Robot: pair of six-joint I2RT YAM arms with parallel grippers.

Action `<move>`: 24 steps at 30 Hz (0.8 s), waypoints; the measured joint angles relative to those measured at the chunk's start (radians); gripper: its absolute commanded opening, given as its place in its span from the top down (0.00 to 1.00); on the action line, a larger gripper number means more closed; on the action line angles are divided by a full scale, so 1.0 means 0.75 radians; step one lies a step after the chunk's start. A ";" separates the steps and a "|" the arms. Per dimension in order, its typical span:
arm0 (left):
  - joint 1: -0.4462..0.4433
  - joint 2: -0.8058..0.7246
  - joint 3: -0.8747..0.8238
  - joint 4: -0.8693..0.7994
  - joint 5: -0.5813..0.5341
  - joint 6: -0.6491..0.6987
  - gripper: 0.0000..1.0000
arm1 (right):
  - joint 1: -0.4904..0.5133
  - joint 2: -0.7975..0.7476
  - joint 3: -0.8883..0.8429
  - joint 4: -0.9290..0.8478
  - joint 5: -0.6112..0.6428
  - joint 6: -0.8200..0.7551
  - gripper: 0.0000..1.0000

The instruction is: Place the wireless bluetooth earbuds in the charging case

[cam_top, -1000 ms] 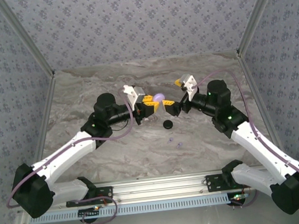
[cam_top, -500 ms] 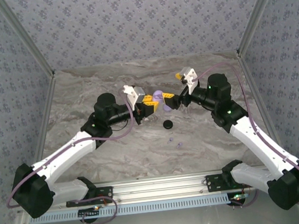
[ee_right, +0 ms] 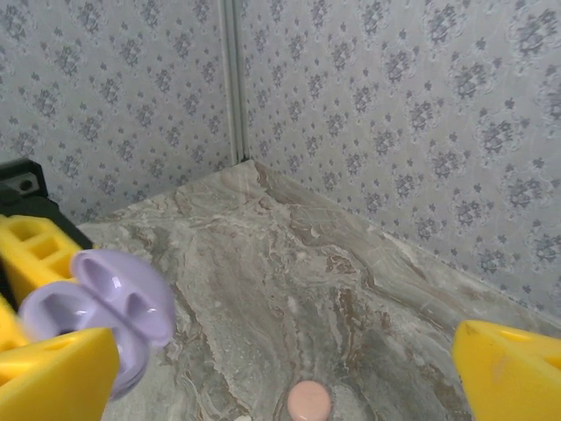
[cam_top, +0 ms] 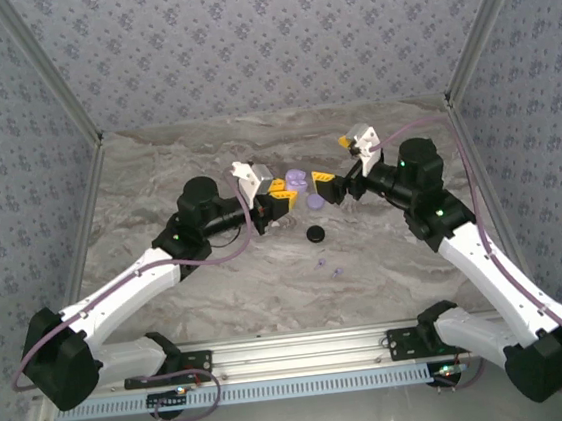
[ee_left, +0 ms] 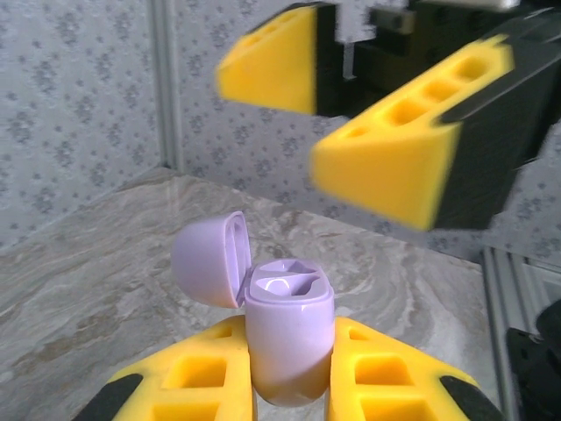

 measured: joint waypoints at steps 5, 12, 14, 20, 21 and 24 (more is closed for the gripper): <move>0.000 -0.063 -0.096 0.008 -0.123 0.000 0.96 | -0.002 -0.075 0.008 -0.200 0.079 0.101 0.00; 0.000 -0.146 -0.152 0.019 -0.276 0.021 0.96 | 0.003 -0.005 -0.010 -0.591 0.232 0.336 0.25; 0.000 -0.157 -0.154 0.027 -0.304 0.029 0.97 | 0.016 0.023 -0.064 -0.656 0.266 0.417 0.31; 0.000 -0.164 -0.169 0.038 -0.339 0.035 0.96 | 0.139 0.185 -0.229 -0.754 0.366 0.644 0.37; 0.000 -0.164 -0.169 0.037 -0.344 0.035 0.96 | 0.173 0.212 -0.246 -0.754 0.385 0.674 0.37; 0.000 -0.164 -0.169 0.037 -0.355 0.035 0.96 | 0.264 0.300 -0.263 -0.747 0.441 0.747 0.37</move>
